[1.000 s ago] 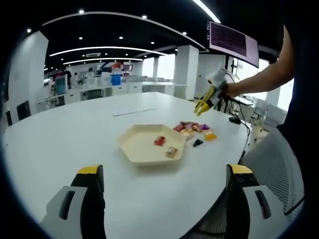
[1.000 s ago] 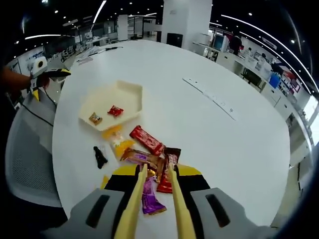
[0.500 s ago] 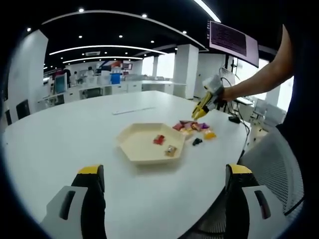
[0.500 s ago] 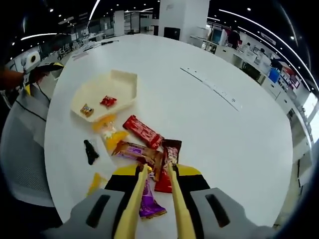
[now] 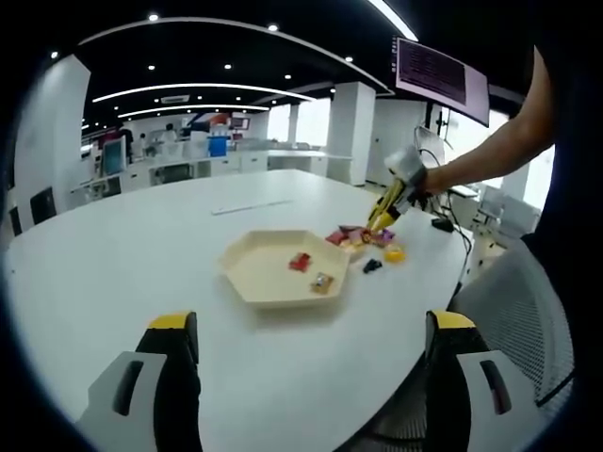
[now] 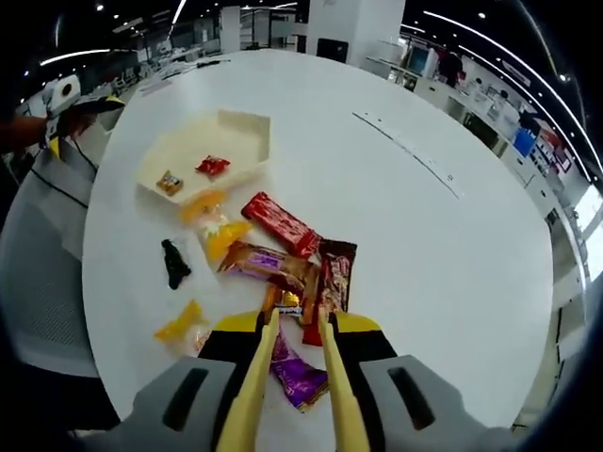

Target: Place the target food into the container with the food tongs after gripping and lifting it, then release it inside without dropping or visibly crushing the food.

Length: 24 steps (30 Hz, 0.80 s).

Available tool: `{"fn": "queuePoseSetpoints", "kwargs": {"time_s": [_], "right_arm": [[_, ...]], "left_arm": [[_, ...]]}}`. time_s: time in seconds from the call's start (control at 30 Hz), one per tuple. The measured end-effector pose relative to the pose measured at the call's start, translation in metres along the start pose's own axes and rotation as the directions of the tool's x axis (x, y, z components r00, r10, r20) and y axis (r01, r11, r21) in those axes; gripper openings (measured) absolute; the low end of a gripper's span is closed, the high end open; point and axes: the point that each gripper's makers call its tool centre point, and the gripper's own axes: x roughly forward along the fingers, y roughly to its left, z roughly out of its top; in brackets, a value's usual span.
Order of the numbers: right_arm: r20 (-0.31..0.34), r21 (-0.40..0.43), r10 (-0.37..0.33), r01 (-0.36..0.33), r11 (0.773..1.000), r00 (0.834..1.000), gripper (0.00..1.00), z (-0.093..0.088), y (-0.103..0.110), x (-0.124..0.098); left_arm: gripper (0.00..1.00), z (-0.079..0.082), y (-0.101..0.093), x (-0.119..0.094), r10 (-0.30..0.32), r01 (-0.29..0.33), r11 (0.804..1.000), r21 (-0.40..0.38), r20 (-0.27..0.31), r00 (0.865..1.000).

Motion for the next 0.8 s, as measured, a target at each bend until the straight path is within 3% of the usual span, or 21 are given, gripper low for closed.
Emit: {"fn": "queuePoseSetpoints", "kwargs": {"time_s": [0.17, 0.63, 0.8], "right_arm": [[-0.009, -0.051, 0.020, -0.020, 0.998, 1.000, 0.26, 0.001, 0.002, 0.006], [-0.034, -0.060, 0.066, -0.068, 0.996, 0.997, 0.27, 0.001, 0.020, 0.015], [-0.034, -0.138, 0.067, -0.071, 0.988, 0.997, 0.27, 0.005, 0.019, 0.015]], "left_arm": [[0.97, 0.000, 0.000, 0.000, 0.001, -0.001, 1.000, -0.001, -0.001, 1.000], [0.96, 0.001, 0.002, 0.000, 0.008, -0.007, 1.000, -0.011, 0.009, 1.000], [0.96, 0.001, 0.001, 0.000, 0.002, -0.001, 1.000, -0.010, 0.006, 1.000]]}}
